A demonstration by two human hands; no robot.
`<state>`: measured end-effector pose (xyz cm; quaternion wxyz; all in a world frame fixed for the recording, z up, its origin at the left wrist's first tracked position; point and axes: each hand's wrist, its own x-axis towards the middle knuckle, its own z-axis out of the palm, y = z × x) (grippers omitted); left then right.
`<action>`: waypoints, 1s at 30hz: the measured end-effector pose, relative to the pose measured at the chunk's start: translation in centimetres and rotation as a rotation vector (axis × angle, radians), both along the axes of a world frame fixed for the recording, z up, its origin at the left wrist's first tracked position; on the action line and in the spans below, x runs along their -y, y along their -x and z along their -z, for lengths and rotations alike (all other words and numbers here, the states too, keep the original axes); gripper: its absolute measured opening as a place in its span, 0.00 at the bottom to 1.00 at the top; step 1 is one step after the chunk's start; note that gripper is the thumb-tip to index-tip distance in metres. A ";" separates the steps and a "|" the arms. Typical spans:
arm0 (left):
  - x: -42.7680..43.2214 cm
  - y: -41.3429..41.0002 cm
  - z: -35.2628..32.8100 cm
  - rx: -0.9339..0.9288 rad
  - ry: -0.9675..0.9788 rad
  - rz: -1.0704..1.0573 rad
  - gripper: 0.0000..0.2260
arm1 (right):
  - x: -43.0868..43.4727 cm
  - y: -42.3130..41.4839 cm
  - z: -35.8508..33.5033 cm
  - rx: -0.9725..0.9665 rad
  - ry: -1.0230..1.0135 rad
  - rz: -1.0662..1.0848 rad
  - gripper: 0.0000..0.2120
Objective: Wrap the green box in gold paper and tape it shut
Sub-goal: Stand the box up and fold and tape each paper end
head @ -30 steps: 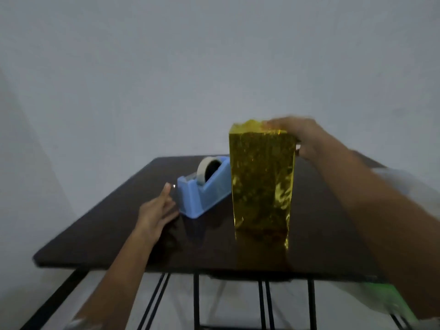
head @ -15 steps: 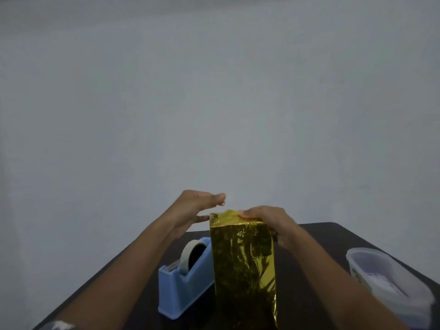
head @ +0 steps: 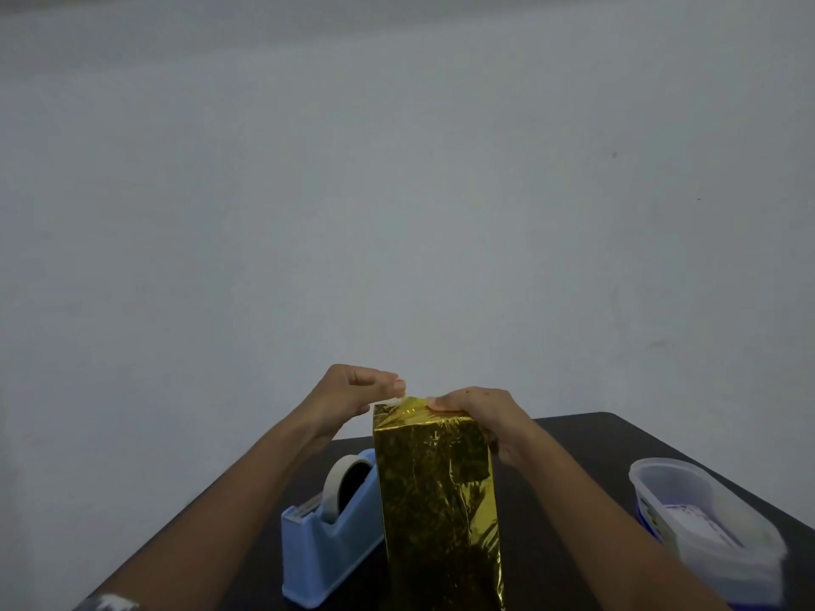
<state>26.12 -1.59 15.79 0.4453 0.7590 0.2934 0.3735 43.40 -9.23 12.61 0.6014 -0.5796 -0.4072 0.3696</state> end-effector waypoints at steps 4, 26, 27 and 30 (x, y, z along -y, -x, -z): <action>0.0 0.3 -0.2 0.157 0.025 0.078 0.19 | -0.1 0.0 -0.1 -0.006 0.004 0.000 0.21; -1.4 -1.1 2.3 0.107 0.067 0.087 0.08 | -0.3 -0.2 0.2 -0.006 -0.010 -0.010 0.20; -1.4 -1.0 2.3 0.102 0.067 0.087 0.08 | -0.3 -0.2 0.2 -0.005 -0.011 -0.010 0.20; -1.4 -0.9 1.9 0.033 0.014 0.072 0.07 | -0.3 -0.1 0.2 0.003 -0.011 -0.009 0.20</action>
